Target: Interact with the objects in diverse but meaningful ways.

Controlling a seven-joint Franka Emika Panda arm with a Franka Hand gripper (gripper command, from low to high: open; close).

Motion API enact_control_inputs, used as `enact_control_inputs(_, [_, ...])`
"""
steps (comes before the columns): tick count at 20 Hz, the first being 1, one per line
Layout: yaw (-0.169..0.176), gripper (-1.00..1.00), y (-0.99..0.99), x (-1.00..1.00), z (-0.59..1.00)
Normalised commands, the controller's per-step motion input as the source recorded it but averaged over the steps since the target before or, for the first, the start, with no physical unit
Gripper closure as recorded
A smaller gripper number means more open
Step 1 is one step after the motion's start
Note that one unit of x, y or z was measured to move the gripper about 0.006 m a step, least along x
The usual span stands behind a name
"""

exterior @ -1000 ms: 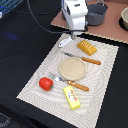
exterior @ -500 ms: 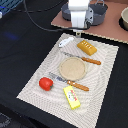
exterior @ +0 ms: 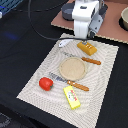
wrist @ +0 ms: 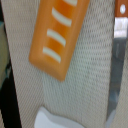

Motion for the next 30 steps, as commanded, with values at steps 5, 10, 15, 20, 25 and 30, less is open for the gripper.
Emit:
enact_control_inputs(5, [0.013, -1.00, 0.38, 0.00, -0.03])
enact_control_inputs(10, [0.044, -1.00, 0.58, -0.24, -0.04])
enact_control_inputs(15, [0.015, -1.00, 0.29, 0.03, -0.05])
enact_control_inputs(20, [-0.114, -1.00, -0.05, 0.18, 0.01])
enact_control_inputs(25, [-0.112, -1.00, -0.03, 0.03, -0.01])
enact_control_inputs(30, [-0.012, -1.00, 0.18, 0.00, -0.23])
